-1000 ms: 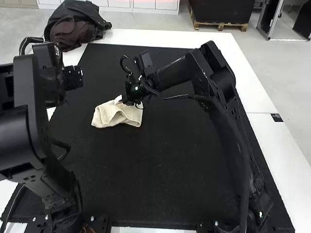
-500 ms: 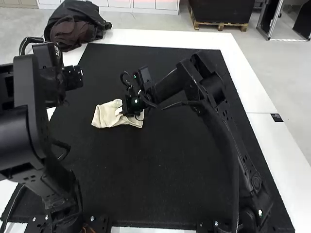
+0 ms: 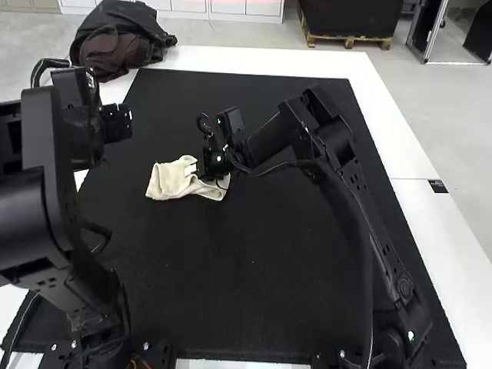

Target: Fold the towel.

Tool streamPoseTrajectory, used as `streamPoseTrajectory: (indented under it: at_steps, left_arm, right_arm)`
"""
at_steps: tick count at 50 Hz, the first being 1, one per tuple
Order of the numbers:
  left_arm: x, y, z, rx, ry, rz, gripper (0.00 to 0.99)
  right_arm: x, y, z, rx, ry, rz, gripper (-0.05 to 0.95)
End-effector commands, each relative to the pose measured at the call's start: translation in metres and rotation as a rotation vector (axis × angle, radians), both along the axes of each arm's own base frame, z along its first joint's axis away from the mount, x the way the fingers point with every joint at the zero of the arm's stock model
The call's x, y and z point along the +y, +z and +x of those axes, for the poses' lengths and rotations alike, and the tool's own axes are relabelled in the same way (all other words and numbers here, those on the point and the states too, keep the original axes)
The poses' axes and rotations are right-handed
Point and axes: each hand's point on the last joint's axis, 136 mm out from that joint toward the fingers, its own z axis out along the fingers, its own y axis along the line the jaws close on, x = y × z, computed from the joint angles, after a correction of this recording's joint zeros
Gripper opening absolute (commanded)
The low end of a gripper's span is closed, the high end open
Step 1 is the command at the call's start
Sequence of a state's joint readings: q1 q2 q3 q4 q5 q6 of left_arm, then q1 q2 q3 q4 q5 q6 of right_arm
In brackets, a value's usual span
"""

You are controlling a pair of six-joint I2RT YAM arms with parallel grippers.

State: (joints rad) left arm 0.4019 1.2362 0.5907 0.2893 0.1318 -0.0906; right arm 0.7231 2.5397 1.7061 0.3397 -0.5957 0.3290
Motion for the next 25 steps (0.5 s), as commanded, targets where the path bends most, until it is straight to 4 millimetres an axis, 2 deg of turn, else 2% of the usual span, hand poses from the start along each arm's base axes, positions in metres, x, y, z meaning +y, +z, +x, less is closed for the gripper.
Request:
streamPoseTrajectory:
  at_steps: [1,6,10,13,19,25]
  left_arm:
    - [-0.003,0.009,0.0,-0.028,-0.018,0.011,0.97]
    - [-0.001,0.009,0.0,-0.027,-0.015,0.01,0.97]
    - [-0.001,0.01,0.0,-0.028,-0.015,0.011,0.97]
    - [-0.001,0.011,0.0,-0.03,-0.013,0.012,0.97]
    - [-0.001,0.019,-0.001,-0.047,-0.013,0.018,0.97]
    - [0.0,0.029,0.0,-0.065,-0.012,0.024,0.97]
  right_arm:
    - [-0.01,-0.022,0.012,0.021,-0.031,-0.019,-0.02]
    - [-0.012,-0.027,0.009,0.034,-0.031,-0.027,-0.02]
    - [-0.012,-0.022,0.009,0.039,-0.036,-0.021,-0.02]
    - [-0.01,-0.011,0.012,0.044,-0.047,-0.004,-0.02]
    - [-0.005,0.03,0.021,0.011,-0.059,0.048,-0.02]
    - [-0.004,0.084,0.031,-0.029,-0.075,0.105,-0.02]
